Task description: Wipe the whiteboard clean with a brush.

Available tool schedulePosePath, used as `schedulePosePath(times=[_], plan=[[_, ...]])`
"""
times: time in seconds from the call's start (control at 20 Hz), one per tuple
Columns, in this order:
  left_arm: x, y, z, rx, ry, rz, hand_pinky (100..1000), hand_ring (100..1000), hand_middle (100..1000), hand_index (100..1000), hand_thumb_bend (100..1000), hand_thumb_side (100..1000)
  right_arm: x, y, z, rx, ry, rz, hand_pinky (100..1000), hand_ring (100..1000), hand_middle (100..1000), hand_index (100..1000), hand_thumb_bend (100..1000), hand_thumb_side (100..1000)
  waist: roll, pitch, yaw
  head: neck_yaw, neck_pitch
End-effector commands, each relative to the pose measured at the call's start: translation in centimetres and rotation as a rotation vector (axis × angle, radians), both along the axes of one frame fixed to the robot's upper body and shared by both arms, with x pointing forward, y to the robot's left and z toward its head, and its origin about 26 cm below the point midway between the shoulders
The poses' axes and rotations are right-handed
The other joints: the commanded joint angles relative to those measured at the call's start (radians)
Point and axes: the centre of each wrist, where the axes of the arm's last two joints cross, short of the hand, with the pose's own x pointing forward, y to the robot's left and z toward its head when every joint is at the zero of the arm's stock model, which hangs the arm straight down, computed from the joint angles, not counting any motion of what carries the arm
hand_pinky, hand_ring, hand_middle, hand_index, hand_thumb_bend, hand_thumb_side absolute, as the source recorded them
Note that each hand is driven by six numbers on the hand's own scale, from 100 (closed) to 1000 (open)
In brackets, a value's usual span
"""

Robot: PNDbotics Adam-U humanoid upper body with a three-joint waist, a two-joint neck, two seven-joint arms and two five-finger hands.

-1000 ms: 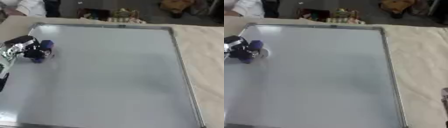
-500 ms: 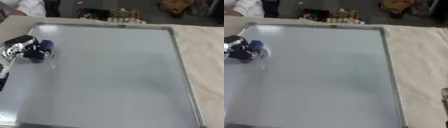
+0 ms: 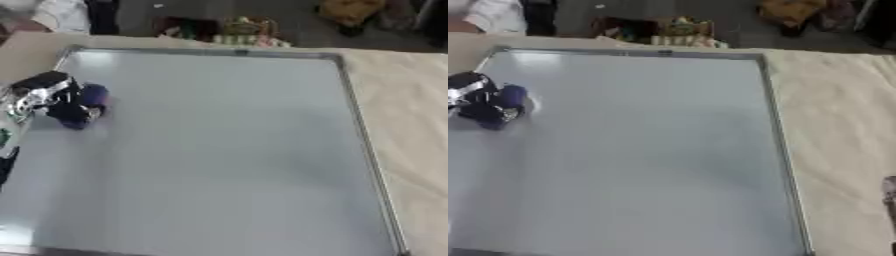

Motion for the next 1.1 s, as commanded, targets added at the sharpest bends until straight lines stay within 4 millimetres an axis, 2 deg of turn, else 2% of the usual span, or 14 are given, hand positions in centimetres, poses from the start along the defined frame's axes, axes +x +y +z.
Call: schedulePosePath(times=[0.05,0.4,1.0,1.1], plan=[[0.2,-0.7,0.0,0.013,0.011,-0.019,539,641,403,269,245,500,-0.3,-0.2,0.7,-0.012,-0.025,-0.01,902,880,669,883,112,1000,0.0,-0.018,-0.004,0.004,-0.005],[0.5,-1.7,-0.2,0.034,0.024,-0.044,514,617,377,268,219,484,-0.3,-0.1,0.8,-0.009,-0.028,-0.009,902,879,668,882,109,1000,0.001,-0.016,-0.011,0.009,-0.009],[0.8,-3.1,-0.7,0.053,0.046,-0.082,497,597,357,269,235,492,-0.2,-0.1,0.8,-0.005,-0.029,-0.007,902,879,666,882,108,1000,0.002,-0.013,-0.015,0.015,-0.011],[0.8,-4.4,-0.9,0.068,0.057,-0.128,494,595,354,269,233,494,-0.2,-0.1,0.8,0.0,-0.03,-0.009,903,879,666,882,107,1000,0.002,-0.014,-0.016,0.015,-0.007]])
